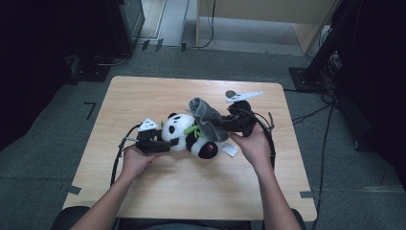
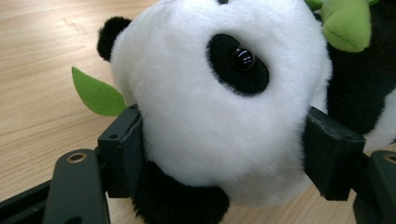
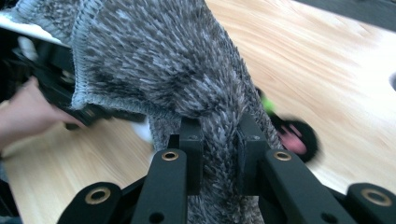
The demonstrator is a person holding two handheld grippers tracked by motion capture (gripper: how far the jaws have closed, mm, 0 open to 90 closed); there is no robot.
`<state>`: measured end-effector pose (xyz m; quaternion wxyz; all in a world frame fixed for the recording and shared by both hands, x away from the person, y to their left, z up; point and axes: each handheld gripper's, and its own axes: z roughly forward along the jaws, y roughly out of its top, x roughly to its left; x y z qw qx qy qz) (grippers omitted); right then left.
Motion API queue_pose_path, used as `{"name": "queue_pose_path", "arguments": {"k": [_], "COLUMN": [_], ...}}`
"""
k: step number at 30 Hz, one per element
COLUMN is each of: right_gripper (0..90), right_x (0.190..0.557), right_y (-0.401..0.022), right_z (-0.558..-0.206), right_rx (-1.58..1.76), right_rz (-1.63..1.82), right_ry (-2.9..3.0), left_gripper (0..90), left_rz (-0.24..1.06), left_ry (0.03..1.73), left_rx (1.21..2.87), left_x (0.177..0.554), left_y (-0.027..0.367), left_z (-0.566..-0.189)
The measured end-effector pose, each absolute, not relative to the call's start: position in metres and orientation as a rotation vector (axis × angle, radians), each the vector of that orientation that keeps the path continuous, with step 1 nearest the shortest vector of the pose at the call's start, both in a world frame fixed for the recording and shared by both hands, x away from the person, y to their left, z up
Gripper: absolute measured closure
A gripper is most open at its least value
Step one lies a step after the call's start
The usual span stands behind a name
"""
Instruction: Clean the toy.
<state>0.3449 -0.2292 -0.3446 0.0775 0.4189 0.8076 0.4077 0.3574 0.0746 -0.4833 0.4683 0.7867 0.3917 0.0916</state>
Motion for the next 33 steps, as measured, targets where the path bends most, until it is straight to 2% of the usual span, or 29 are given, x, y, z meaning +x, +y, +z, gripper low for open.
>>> {"name": "queue_pose_path", "arguments": {"k": [7,17,23,33], "right_gripper": [77.4,77.1,77.4,77.8], "right_x": [0.358,0.377,0.37,0.357], "right_y": [-0.181,-0.134,-0.137,-0.166], "right_z": [-0.352,-0.395,-0.404,-0.399], "right_rx": [1.183,1.19,1.123,1.155], "right_rz": [1.194,1.102,1.107,1.117], "right_ry": [2.528,2.614,2.61,2.625], "left_gripper": [26.0,26.1,27.4,28.7], "left_rz": [0.254,0.243,0.252,0.237], "left_ry": [0.956,0.996,0.992,1.0], "left_rx": [1.92,1.93,1.946,1.954], "left_x": [0.352,0.352,0.352,0.353], "left_y": [0.072,0.073,0.073,0.074], "left_z": [-0.481,-0.484,-0.485,-0.485]}}
